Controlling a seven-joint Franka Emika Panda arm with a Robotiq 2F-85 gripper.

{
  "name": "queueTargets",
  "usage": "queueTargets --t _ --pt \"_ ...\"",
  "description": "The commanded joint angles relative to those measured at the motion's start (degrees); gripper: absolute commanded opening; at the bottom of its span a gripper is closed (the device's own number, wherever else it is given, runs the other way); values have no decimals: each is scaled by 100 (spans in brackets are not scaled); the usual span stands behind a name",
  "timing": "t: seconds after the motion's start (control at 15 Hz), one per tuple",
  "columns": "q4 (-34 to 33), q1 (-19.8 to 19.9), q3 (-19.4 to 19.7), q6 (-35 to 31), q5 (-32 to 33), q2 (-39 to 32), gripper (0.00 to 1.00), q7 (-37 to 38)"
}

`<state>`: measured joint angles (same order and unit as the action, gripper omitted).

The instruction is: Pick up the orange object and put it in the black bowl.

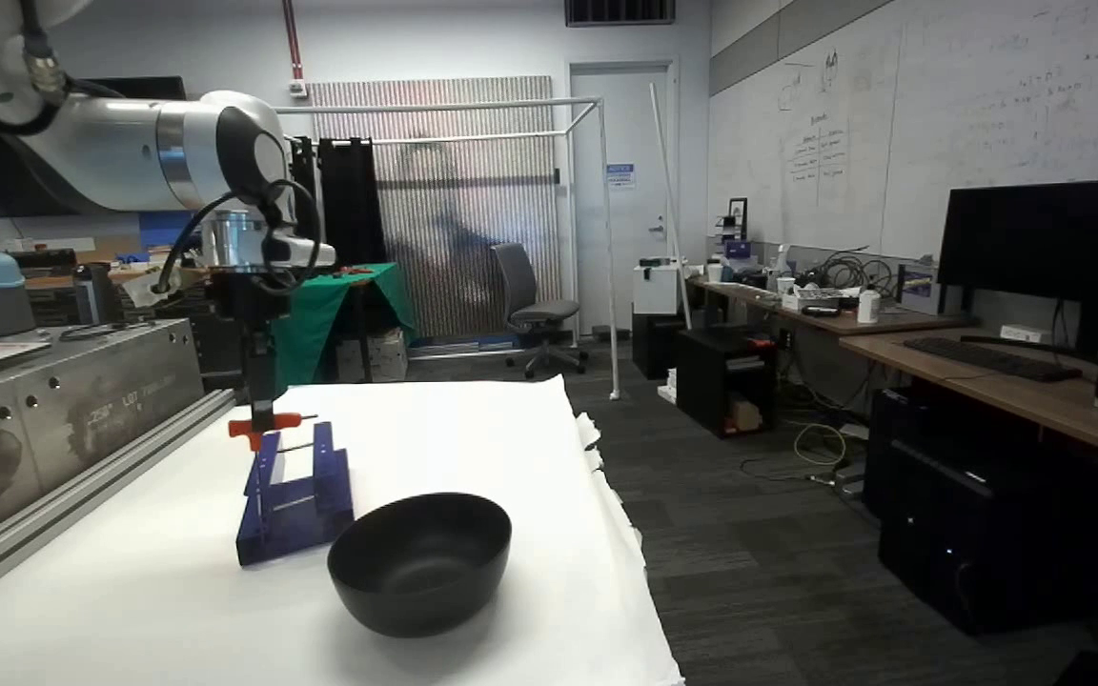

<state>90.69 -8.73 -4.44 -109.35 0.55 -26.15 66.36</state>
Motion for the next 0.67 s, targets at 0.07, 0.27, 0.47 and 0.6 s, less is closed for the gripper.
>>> queueTargets --t 0.07,0.27,0.47,0.6 --pt "284 -116 116 -61 -107 326 6 61" --pt "579 -200 104 -3 18 884 6 116" --pt "896 -212 80 163 116 1594 6 152" --pt "969 -211 80 401 340 1953 6 323"
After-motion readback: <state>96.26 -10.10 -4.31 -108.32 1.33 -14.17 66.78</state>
